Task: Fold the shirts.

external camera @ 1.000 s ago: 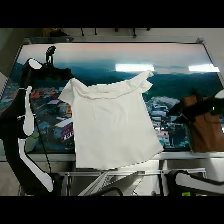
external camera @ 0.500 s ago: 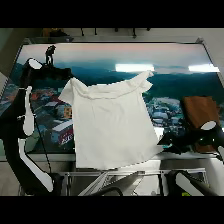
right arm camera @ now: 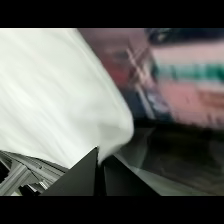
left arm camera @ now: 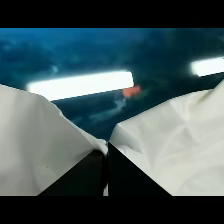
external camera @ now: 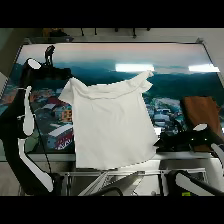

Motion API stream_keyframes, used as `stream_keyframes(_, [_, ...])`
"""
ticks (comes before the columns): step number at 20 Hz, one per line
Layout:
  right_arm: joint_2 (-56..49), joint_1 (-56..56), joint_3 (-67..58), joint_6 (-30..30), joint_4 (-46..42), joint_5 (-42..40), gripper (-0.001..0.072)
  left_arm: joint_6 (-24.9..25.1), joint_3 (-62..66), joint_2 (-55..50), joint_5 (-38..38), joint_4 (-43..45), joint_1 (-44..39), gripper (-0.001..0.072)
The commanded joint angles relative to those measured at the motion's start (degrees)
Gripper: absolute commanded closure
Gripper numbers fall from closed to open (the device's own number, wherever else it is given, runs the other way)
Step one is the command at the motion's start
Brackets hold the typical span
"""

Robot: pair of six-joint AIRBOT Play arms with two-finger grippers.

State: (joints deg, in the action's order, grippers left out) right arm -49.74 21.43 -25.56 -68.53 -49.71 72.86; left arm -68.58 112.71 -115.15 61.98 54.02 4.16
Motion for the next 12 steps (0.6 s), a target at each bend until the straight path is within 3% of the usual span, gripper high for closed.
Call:
stream_keyframes(1, [-2.5,0.5,-6.5,2.3,1.3,-3.0,0.0694,-3.5,0.0,0.4,1.1,0.5,2.3,0.0694])
stream_keyframes(4, [-12.9,3.2,-22.9,2.6,-0.6,-7.6,0.0694,-8.0,0.0,0.5,6.9,0.9,7.1,0.0696])
stream_keyframes(9, [-41.3,-1.6,-59.8,2.5,4.7,-8.0,0.0693,-13.4,-6.2,2.5,26.6,11.1,12.6,0.0696])
stream_keyframes(12, [-56.3,-6.5,-83.8,-2.7,6.4,-7.8,0.0693,-14.0,-18.8,8.2,28.4,11.2,13.6,0.0696])
